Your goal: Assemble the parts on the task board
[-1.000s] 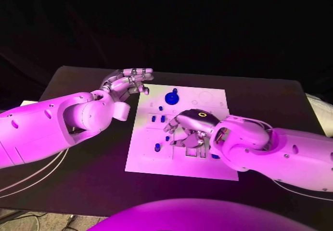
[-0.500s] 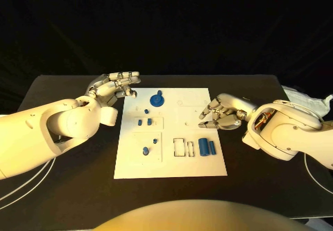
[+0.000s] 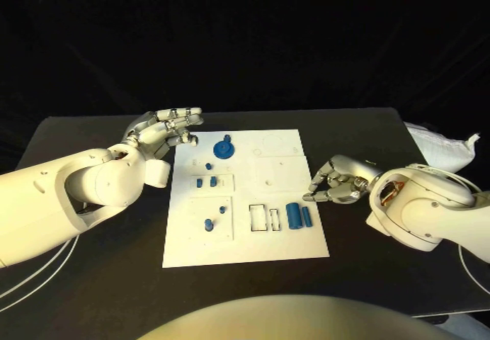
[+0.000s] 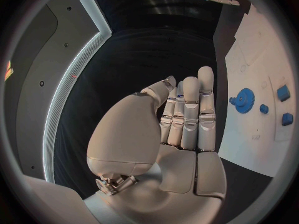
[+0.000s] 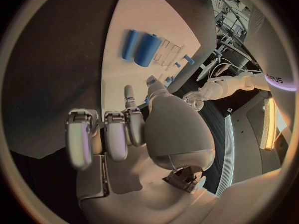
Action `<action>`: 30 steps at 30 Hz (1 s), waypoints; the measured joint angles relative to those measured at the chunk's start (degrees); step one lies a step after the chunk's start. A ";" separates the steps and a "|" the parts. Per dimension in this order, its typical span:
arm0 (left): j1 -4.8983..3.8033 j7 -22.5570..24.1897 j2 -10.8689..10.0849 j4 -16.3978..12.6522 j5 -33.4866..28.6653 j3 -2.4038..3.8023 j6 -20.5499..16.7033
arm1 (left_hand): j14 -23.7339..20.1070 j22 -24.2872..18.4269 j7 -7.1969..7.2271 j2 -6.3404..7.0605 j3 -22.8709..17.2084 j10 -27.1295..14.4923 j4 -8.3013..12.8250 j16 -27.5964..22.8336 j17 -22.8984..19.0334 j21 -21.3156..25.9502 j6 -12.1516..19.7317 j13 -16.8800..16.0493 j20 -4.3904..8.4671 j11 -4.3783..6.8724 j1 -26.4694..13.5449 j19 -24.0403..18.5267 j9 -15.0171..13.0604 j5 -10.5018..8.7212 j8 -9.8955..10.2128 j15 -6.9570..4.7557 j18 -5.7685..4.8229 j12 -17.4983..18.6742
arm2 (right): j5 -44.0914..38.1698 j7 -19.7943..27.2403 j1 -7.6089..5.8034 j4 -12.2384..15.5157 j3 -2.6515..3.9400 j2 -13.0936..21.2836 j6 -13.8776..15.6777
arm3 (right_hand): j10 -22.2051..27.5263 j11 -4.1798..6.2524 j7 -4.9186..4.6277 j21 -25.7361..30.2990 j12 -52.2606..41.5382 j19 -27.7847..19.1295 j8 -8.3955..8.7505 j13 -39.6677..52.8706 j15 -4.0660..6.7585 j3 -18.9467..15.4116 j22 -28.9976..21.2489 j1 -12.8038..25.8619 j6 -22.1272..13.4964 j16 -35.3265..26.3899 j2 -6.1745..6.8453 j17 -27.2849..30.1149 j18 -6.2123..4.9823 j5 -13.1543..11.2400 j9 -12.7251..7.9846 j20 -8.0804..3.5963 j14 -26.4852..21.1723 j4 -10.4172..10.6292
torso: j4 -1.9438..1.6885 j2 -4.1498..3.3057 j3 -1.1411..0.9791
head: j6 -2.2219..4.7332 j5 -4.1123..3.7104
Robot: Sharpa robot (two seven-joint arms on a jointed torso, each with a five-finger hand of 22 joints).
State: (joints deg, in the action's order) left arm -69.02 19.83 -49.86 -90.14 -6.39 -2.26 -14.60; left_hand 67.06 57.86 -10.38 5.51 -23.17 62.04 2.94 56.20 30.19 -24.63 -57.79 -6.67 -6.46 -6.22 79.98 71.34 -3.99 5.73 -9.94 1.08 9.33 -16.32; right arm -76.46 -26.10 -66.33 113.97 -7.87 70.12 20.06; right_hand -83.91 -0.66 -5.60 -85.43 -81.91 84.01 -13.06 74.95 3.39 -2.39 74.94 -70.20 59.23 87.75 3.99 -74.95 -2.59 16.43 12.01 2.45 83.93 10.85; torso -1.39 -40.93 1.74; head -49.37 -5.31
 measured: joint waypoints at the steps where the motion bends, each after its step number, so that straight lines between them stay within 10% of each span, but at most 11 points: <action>1: 0.02 0.00 -0.01 0.02 0.00 -0.01 0.01 | 0.00 0.00 0.00 0.00 0.00 0.00 0.00 0.00 0.00 0.00 0.00 0.00 0.00 0.00 0.00 0.00 0.00 0.00 0.00 0.00 0.00 0.00 | -0.38 -0.44 0.16 0.08 -0.03 -0.28 -0.05 | 0.00 0.00 0.08 -0.17 -0.36 0.00 -0.12 0.00 0.00 -0.24 0.00 0.00 -0.08 0.02 0.00 0.00 0.00 0.00 0.18 0.00 0.00 0.24 | -0.02 0.00 0.01 | 0.00 0.02; 30: 0.20 -0.27 -0.41 0.33 0.00 -0.07 0.25 | -0.01 -0.07 -0.21 0.00 0.00 -0.20 0.00 0.21 -0.15 0.23 0.22 -0.04 0.00 0.21 0.00 0.00 0.00 0.00 -0.26 0.00 0.01 -0.31 | -6.56 -4.97 2.82 -0.25 -0.19 -5.16 -4.81 | 0.01 0.00 -0.14 -0.46 -2.13 -0.02 -1.55 -0.03 -0.22 -4.64 -0.02 0.56 -1.13 0.91 -0.56 0.02 0.00 -0.01 2.65 0.46 0.21 2.90 | 0.10 0.03 0.09 | -0.11 0.69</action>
State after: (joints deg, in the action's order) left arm -68.82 19.56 -50.27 -89.81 -6.39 -2.34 -14.35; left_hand 67.06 57.79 -10.59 5.51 -23.16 61.84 2.94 56.42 30.04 -24.40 -57.57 -6.71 -6.46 -6.01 79.98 71.34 -3.99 5.73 -10.20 1.08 9.33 -16.63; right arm -83.01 -31.06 -63.51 113.72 -8.06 64.95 15.25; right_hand -83.90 -0.67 -5.74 -85.89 -84.04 83.99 -14.61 74.93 3.17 -7.03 74.92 -69.64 58.10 88.66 3.43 -74.93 -2.59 16.42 14.65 2.90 84.14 13.76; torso -1.29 -40.90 1.83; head -49.48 -4.62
